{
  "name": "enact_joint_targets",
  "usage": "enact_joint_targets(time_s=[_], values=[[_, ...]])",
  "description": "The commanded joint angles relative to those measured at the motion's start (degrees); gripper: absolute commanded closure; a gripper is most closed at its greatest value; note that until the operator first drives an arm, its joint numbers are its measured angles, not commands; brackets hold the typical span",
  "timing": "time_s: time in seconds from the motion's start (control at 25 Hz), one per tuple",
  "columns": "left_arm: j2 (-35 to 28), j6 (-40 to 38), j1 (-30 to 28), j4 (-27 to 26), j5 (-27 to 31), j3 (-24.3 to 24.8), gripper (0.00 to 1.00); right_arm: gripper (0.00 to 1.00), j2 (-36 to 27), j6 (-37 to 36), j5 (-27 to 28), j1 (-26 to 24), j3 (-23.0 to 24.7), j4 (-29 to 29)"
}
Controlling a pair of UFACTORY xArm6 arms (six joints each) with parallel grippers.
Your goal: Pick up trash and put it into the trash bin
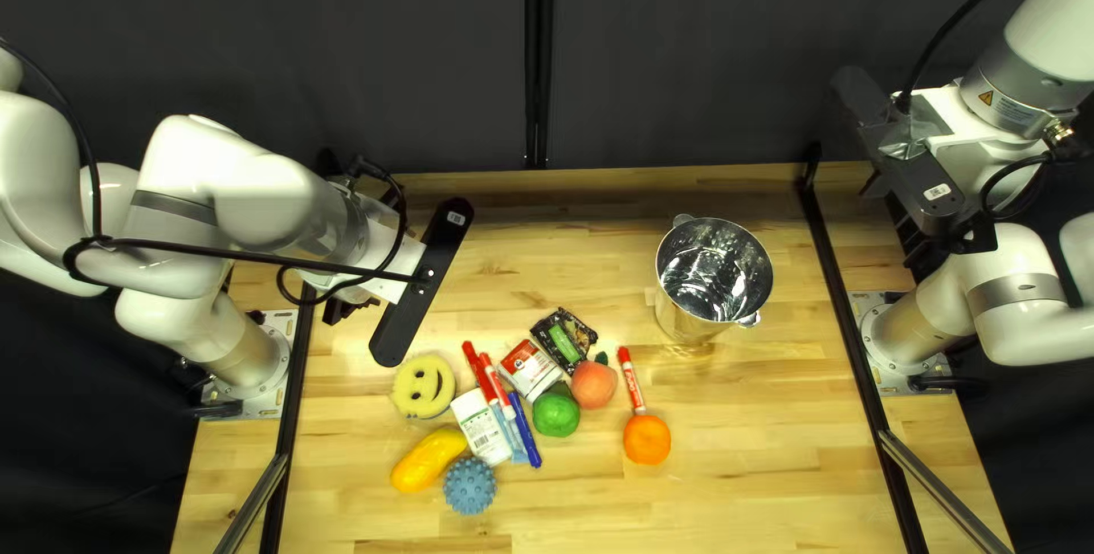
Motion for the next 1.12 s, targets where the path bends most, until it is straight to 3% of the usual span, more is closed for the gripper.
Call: enact_joint_targets(time_s=[0.04, 1.12], values=[[0.0, 0.0, 0.0, 0.0, 0.0, 0.0, 0.0, 0.0, 0.0, 0.0, 0.0, 0.0, 0.0, 0.0], [-0.7, -0.6, 0.2, -0.7, -0.2, 0.2, 0.0, 0.0, 0.6, 1.6, -0.6, 1.5, 0.5, -1.3]])
